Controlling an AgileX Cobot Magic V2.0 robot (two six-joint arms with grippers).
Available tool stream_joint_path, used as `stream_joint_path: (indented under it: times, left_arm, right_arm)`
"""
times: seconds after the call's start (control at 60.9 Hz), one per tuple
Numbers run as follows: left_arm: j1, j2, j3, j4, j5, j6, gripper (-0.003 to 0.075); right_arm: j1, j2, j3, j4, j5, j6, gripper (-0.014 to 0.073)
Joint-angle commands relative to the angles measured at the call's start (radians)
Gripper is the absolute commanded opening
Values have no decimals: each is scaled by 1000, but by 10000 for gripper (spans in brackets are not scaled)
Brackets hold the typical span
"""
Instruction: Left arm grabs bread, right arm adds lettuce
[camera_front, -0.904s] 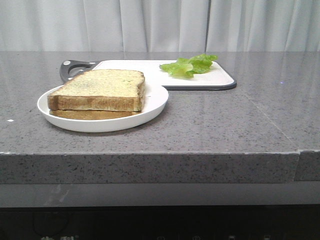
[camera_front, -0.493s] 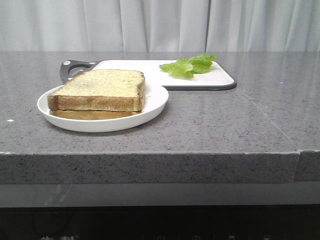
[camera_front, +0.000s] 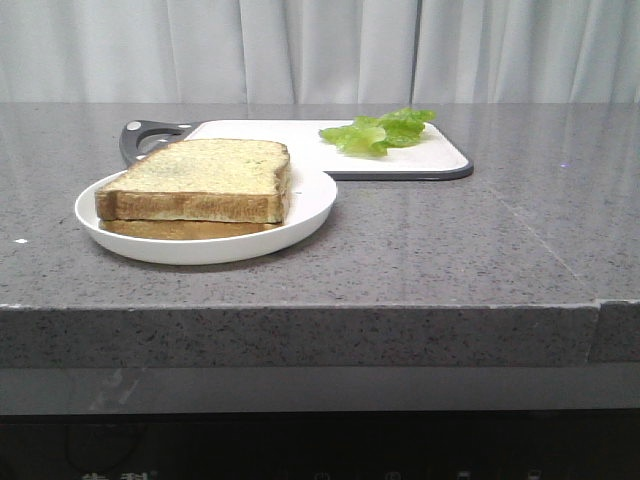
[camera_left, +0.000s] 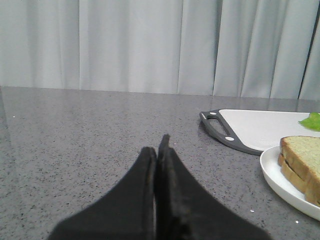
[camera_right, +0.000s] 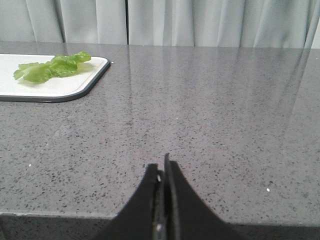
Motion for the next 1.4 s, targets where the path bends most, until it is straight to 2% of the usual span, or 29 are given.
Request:
stream_joint_path:
  times: [0.0,0.345,0.477,0.723,1.052,1.2,1.38]
  left_arm:
    - [3,-18,5,-2,-78,-8,-20]
    - [3,-18,-10,-34,-76,-8,-20]
    - [3,-14,-89,-92,-60,-8,-20]
    - [3,68,-327,-92,102,-8,-20]
    - [3,344,-686,-91,447,5,-20]
    - [3,455,-762,-95,545,26,-20]
    - [3,534,-762,-118,536,26,-20]
  right_arm:
    - [-3,-23,-2,-5,-85,-6,-118]
    - [-3,-24,-6,15,-98,-5,-118]
    - [-3,-24,-54,36,-20,-5,-118]
    - [-3,12,-243,36,119,-6,-118]
    - [-3,236,-582,36,309,-6,-118]
    - [-3,365,-703,45,425,-6,-118]
    - [-3,467,-707,47,437,-6,-118]
